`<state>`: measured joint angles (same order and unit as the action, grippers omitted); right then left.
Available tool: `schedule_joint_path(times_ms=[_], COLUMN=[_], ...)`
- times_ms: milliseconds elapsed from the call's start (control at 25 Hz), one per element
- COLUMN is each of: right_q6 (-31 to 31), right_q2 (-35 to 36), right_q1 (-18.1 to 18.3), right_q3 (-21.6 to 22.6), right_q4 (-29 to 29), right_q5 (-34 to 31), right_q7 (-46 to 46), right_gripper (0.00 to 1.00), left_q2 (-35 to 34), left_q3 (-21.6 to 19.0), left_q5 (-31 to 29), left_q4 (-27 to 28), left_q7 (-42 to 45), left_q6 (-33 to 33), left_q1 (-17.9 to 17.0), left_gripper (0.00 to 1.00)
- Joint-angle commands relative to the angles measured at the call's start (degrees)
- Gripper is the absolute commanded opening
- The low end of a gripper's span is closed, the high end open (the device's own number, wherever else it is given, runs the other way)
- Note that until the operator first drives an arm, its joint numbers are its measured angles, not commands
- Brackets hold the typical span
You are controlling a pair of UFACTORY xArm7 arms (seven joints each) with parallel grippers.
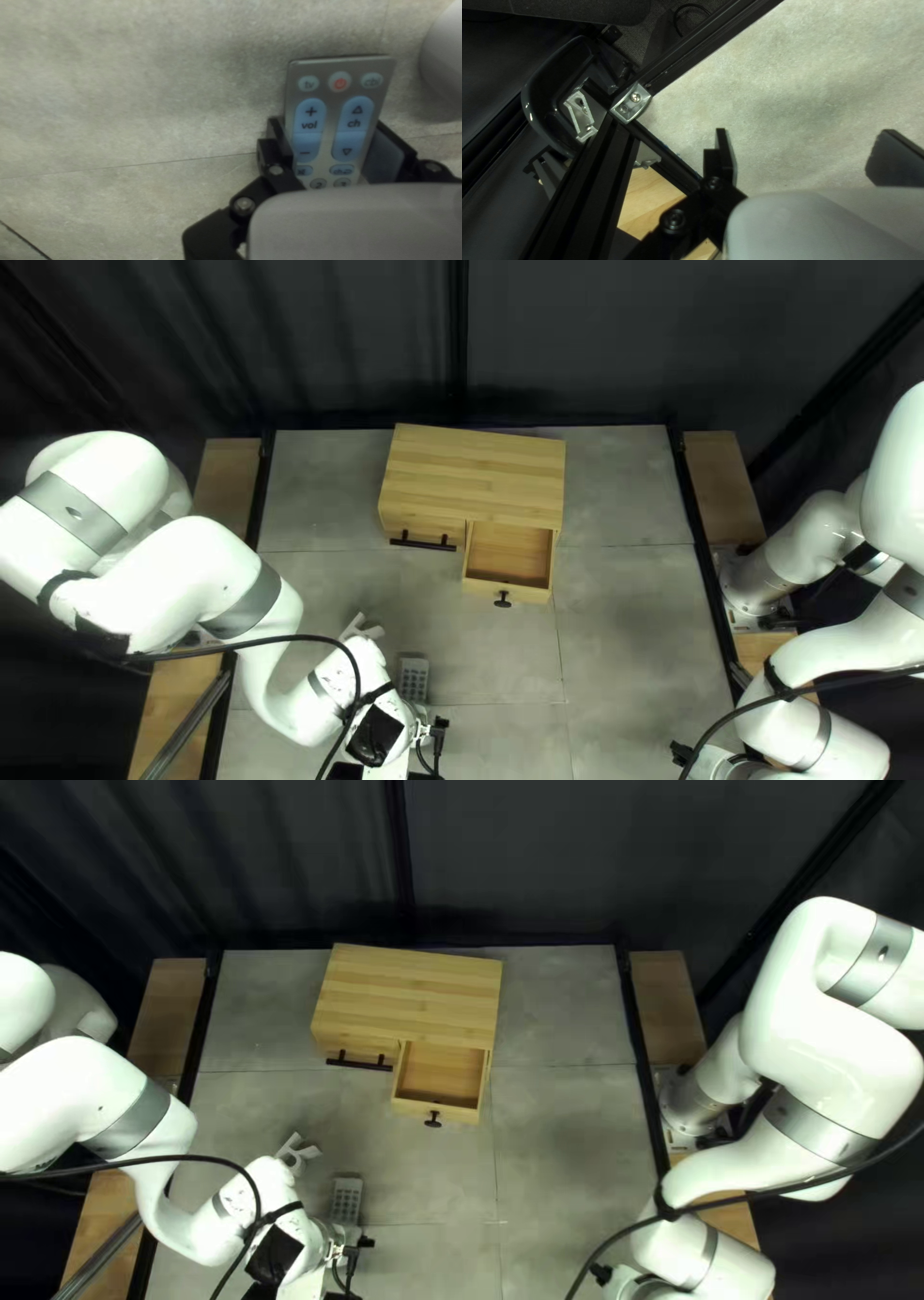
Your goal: Open drawers and place objects into drawer and close
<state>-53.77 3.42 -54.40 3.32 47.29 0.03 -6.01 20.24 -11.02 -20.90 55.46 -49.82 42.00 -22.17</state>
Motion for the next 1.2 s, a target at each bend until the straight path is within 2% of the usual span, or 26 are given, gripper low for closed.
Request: schedule_joint_path(times_ms=[40,360,480,640,1040,1200], right_q6=[0.0,0.0,0.0,0.0,0.0,0.0], right_q2=[0.0,0.0,0.0,0.0,0.0,0.0], right_q1=[0.0,0.0,0.0,0.0,0.0,0.0], right_q3=[0.0,0.0,0.0,0.0,0.0,0.0], right_q4=[0.0,0.0,0.0,0.0,0.0,0.0], right_q5=[0.0,0.0,0.0,0.0,0.0,0.0], right_q7=[0.0,0.0,0.0,0.0,0.0,0.0], right_gripper=[1.0,1.0,1.0,1.0,1.0,1.0], left_q2=[-2.77,-11.49,-16.13,-19.37,-12.15,-9.28], left_q3=[-0.42,1.12,2.54,4.7,7.2,7.34], left_q5=[2.22,5.15,7.58,12.24,23.6,25.36], left_q4=[2.3,6.67,7.34,8.83,15.34,19.17], left_q7=[-2.74,-9.89,-15.84,-23.91,-34.76,-36.65], left_q6=[5.12,18.52,20.77,20.42,14.72,15.14], left_q1=[0.9,3.7,5.59,7.91,12.71,13.63], left_gripper=[0.0,0.0,0.0,0.0,0.0,0.0])
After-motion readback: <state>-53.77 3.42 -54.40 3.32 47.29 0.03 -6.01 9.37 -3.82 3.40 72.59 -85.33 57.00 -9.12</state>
